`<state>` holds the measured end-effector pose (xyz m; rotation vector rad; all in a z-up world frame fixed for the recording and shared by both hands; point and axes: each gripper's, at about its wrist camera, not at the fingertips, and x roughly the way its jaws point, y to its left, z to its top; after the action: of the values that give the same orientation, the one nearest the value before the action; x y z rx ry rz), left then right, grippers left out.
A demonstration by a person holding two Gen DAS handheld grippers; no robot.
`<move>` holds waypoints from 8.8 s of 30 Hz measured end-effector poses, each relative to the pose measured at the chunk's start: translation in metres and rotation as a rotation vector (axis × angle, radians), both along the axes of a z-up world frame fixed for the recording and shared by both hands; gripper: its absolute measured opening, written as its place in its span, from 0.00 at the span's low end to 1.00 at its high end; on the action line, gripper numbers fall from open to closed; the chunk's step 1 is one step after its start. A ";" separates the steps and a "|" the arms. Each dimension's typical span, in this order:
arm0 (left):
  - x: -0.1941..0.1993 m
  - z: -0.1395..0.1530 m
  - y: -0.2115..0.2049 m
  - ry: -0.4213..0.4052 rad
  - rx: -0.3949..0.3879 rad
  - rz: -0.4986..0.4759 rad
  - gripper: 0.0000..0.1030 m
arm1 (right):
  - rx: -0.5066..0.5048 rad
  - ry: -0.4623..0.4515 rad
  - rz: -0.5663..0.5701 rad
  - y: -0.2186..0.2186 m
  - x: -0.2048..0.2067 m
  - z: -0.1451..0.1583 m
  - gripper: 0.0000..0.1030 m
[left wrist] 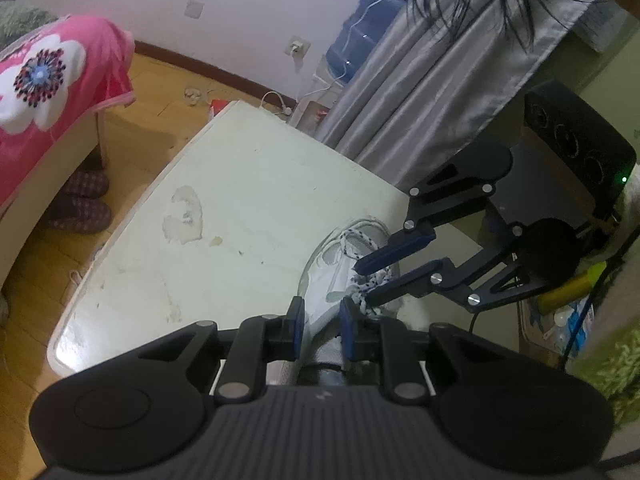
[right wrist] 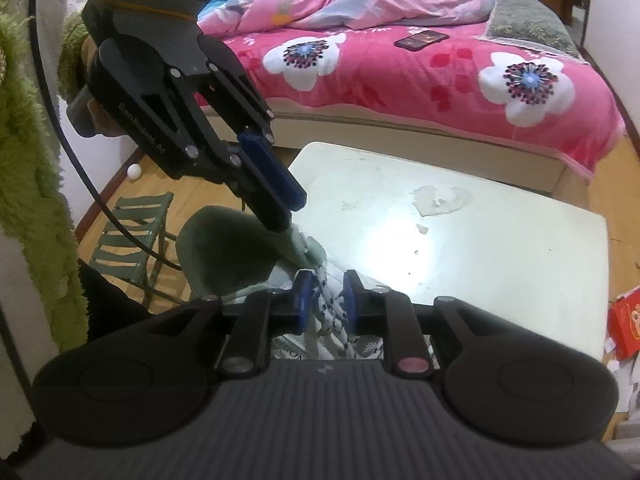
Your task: Lace up shoes with both hands
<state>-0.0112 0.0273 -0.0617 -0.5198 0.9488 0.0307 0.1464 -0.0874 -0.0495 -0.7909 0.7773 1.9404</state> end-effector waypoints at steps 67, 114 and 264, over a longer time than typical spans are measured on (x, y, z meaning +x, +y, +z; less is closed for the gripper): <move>-0.019 0.029 0.025 0.047 -0.047 0.056 0.02 | 0.006 -0.052 -0.044 -0.001 -0.008 -0.003 0.03; 0.000 0.006 -0.036 -0.042 0.160 0.330 0.03 | -0.177 -0.063 -1.104 -0.027 0.036 -0.037 0.17; -0.029 0.008 0.003 0.149 -0.018 0.723 0.03 | -0.222 -0.061 -0.974 -0.019 0.044 -0.042 0.23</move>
<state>-0.0400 0.0306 -0.0540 -0.8640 0.8635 0.7197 0.1902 -0.1069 -0.0918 -0.4466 1.0887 0.9659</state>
